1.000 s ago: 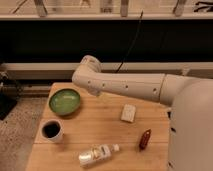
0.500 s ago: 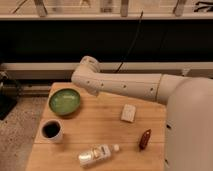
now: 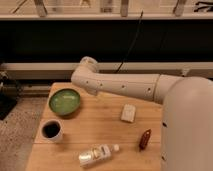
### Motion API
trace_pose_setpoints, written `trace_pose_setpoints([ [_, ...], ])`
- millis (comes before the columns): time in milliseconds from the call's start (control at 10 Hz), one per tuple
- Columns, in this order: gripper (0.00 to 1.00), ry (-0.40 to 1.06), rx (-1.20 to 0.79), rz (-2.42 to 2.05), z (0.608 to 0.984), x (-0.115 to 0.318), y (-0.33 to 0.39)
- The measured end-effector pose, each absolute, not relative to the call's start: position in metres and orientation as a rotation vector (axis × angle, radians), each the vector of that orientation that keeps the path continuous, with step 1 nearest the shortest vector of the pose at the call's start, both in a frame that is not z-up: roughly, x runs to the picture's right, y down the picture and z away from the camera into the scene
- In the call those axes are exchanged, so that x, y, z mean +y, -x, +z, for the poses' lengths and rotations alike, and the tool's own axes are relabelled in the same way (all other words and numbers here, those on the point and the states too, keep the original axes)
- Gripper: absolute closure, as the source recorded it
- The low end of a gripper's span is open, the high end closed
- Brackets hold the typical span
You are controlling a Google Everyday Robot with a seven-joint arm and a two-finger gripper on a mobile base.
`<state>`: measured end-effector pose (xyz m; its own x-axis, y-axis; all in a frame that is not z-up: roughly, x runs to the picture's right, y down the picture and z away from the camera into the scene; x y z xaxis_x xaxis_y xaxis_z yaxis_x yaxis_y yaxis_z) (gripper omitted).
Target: Pick up the ceramic bowl
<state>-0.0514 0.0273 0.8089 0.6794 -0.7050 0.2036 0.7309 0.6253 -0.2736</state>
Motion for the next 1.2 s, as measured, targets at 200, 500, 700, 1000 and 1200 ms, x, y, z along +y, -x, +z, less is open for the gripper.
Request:
trace_pose_setpoints([
  [200,0.20,0.346,-0.091,-0.842,0.815,0.028,0.057],
  [500,0.20,0.344,-0.102,-0.860,0.821,0.029,0.060],
  [700,0.20,0.346,-0.112,-0.875,0.826,0.030,0.061],
  [1000,0.20,0.347,-0.128,-0.898,0.833,0.033,0.065],
  [1200,0.20,0.350,-0.139,-0.914,0.838,0.035,0.066],
])
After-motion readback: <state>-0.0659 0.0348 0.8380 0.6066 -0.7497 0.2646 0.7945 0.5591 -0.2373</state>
